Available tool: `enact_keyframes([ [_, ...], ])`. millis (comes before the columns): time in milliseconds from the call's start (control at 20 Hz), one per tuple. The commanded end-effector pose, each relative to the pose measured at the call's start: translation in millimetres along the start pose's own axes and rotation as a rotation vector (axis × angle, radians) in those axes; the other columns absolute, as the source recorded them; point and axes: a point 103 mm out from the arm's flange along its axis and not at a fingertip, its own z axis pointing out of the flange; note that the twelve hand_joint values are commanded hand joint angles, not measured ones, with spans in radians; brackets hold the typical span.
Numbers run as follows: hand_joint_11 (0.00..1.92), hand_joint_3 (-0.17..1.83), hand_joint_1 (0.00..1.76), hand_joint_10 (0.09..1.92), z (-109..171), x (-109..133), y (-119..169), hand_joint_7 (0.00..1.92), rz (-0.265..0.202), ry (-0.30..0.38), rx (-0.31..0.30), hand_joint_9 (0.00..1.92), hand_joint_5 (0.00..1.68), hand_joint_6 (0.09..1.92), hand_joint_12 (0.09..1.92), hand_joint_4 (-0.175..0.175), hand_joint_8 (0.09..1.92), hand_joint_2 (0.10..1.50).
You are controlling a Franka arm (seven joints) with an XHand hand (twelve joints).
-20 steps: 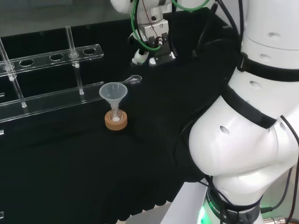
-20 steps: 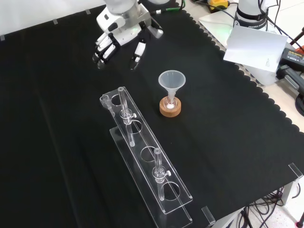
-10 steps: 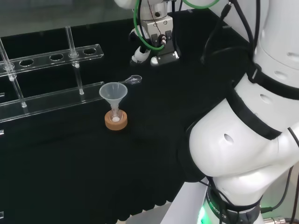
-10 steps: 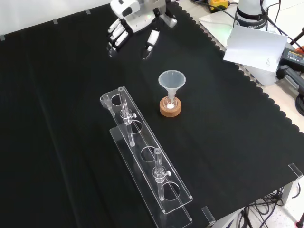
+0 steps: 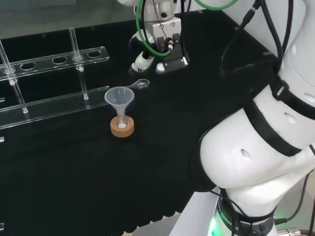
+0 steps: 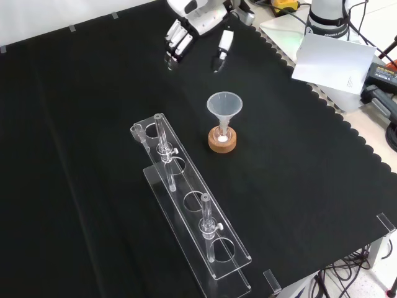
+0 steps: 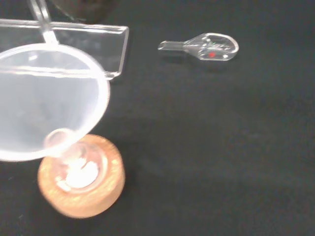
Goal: Remove the funnel from the round-bottom flask.
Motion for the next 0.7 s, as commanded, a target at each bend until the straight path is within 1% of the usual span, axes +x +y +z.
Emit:
enact_keyframes([
  [50,0.44,-0.17,0.76,0.63,0,36,-26,0.20,-0.045,-0.019,0.045,0.46,0.38,0.09,1.39,-0.013,0.64,0.89],
  [200,0.45,-0.17,0.74,0.67,1,46,-30,0.17,-0.050,-0.023,0.066,0.42,0.36,0.09,1.41,-0.015,0.66,0.88],
  [350,0.45,-0.17,0.71,0.73,4,52,-31,0.11,-0.051,-0.030,0.117,0.36,0.31,0.09,1.43,-0.014,0.67,0.87],
  [450,0.43,-0.17,0.67,0.77,8,55,-30,0.04,-0.052,-0.028,0.153,0.27,0.25,0.09,1.45,-0.011,0.66,0.86],
  [550,0.41,-0.17,0.64,0.82,12,58,-30,0.01,-0.056,-0.029,0.170,0.18,0.19,0.09,1.47,-0.010,0.54,0.85],
  [700,0.38,-0.17,0.59,0.86,15,62,-29,0.00,-0.063,-0.032,0.186,0.10,0.12,0.09,1.49,-0.007,0.35,0.83],
])
